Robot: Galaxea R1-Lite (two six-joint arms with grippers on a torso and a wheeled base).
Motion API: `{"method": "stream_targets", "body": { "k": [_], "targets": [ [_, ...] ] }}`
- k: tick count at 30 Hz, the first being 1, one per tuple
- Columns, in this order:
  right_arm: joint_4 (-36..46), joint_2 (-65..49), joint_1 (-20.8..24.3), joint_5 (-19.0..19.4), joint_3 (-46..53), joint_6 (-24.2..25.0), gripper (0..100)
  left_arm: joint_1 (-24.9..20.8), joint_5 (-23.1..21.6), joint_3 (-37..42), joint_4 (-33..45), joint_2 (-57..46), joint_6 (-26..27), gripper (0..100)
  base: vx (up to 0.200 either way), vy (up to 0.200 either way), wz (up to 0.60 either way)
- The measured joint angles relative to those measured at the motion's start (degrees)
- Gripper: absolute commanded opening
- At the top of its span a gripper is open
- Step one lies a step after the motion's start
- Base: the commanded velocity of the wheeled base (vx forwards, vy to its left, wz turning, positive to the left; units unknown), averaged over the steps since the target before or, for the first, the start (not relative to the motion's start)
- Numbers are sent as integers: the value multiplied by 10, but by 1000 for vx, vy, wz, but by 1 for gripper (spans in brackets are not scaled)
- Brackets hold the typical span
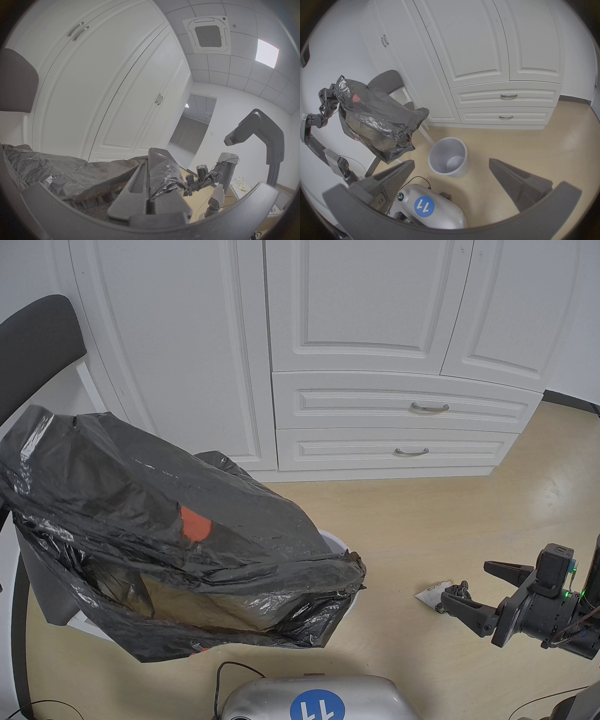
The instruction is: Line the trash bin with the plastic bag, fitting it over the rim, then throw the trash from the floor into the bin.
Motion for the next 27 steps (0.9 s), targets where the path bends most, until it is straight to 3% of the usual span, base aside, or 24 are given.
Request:
{"method": "stream_targets", "body": {
  "k": [5,12,19,27],
  "targets": [
    [-1,-1,1,5,2,7,100,0,0,1,0,1,0,0,0,0,0],
    [0,-1,0,51,13,20,100,0,0,1,0,6,0,0,0,0,0],
    [0,10,4,55,16,21,100,-13,0,1,-2,14,0,0,0,0,0],
    [-3,60,73,32,-22,22,100,-18,16,1,-11,19,1,0,0,0,0]
  ]
}}
